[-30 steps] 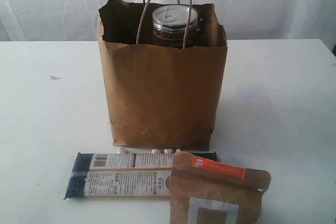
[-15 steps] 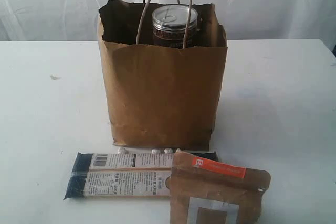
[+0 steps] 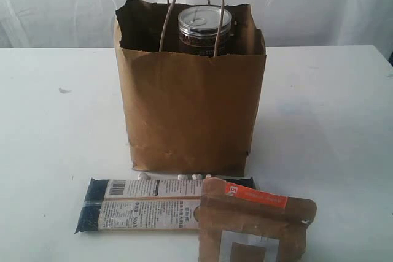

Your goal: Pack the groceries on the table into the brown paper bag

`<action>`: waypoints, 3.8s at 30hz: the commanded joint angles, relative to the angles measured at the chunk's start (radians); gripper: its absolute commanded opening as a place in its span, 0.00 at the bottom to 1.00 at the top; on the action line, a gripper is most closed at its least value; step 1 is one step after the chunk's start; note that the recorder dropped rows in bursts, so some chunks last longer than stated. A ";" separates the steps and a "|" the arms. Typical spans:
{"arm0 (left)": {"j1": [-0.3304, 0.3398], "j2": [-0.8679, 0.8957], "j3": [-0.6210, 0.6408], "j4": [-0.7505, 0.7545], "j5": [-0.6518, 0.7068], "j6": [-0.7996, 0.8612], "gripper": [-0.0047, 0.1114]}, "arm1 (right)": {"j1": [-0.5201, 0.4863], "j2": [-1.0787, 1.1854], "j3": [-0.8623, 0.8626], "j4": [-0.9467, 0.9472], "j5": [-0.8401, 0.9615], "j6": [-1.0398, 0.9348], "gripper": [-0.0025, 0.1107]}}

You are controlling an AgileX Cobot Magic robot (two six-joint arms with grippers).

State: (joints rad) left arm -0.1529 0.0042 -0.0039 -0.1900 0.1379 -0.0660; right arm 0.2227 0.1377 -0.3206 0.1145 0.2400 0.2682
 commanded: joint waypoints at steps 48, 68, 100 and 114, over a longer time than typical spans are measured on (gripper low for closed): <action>0.001 -0.004 0.004 -0.006 0.010 -0.006 0.04 | 0.378 1.192 -0.626 0.239 0.805 -1.140 0.59; 0.001 -0.004 0.004 -0.006 0.010 -0.006 0.04 | 0.378 1.340 -0.626 0.248 0.815 -1.145 0.02; 0.001 -0.004 0.004 -0.006 0.010 -0.006 0.04 | 0.378 1.023 -1.313 -0.262 0.956 -0.518 0.02; 0.001 -0.004 0.004 -0.006 0.011 -0.004 0.04 | 0.378 1.142 -1.414 -0.328 0.680 -0.558 0.02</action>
State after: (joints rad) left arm -0.1529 0.0042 -0.0039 -0.1900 0.1496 -0.0660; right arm 0.5991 1.2466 -1.7059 -0.2090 1.0275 -0.2742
